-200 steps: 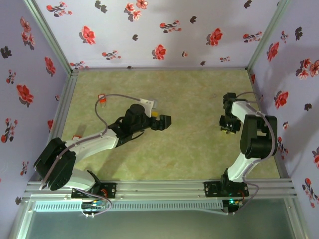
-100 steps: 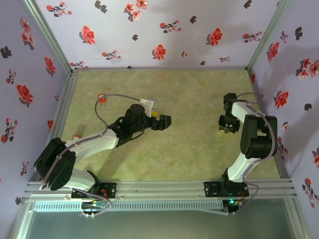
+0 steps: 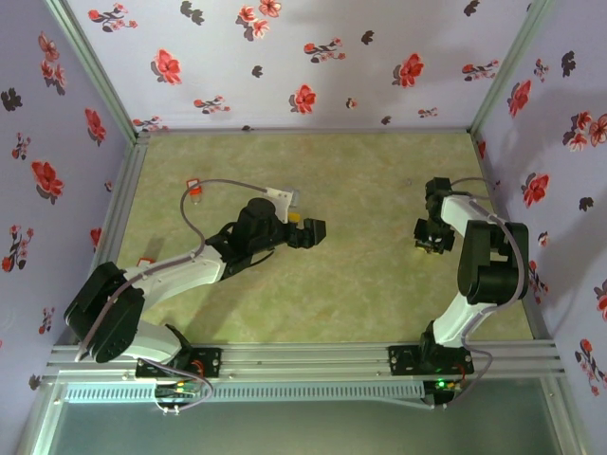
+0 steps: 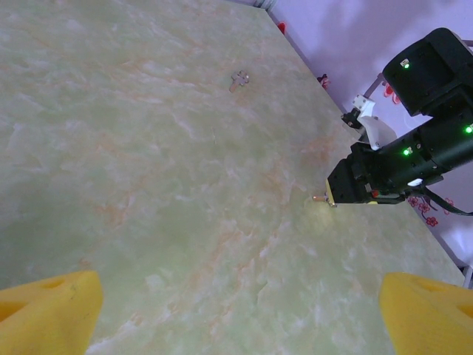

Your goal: Unlock with the key

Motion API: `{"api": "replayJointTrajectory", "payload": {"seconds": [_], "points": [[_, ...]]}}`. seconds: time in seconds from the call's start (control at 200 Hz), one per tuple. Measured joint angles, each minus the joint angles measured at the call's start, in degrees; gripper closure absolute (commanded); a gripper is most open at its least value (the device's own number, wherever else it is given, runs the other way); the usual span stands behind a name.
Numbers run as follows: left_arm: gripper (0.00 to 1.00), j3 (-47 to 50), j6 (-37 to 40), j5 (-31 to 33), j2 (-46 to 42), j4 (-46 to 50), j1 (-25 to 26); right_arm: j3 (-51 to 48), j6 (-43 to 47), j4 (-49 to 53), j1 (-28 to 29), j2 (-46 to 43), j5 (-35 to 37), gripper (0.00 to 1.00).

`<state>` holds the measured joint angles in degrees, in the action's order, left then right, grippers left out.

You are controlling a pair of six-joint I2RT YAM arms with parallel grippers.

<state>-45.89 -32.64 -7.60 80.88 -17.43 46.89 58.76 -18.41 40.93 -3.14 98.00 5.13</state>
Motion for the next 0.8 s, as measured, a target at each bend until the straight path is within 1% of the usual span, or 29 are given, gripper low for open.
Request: {"api": "replayJointTrajectory", "payload": {"seconds": [0.115, 0.3, 0.545, 0.8], "points": [[0.04, 0.00, 0.00, 0.00, 0.00, -0.11, 0.00, -0.61, -0.09, -0.17, 0.00, 0.00, -0.22, 0.80], [0.04, 0.13, 0.00, 0.00, 0.00, -0.20, 0.00, -0.92, -0.22, -0.17, 0.00, 0.00, -0.15, 0.90], [0.04, 0.22, 0.00, 0.00, 0.00, -0.20, 0.00, -1.09, -0.20, -0.15, 0.00, -0.15, 0.02, 1.00], [0.04, 0.22, 0.00, 0.00, 0.00, -0.22, 0.00, -1.57, -0.24, 0.33, 0.02, -1.68, -0.02, 1.00]]}}
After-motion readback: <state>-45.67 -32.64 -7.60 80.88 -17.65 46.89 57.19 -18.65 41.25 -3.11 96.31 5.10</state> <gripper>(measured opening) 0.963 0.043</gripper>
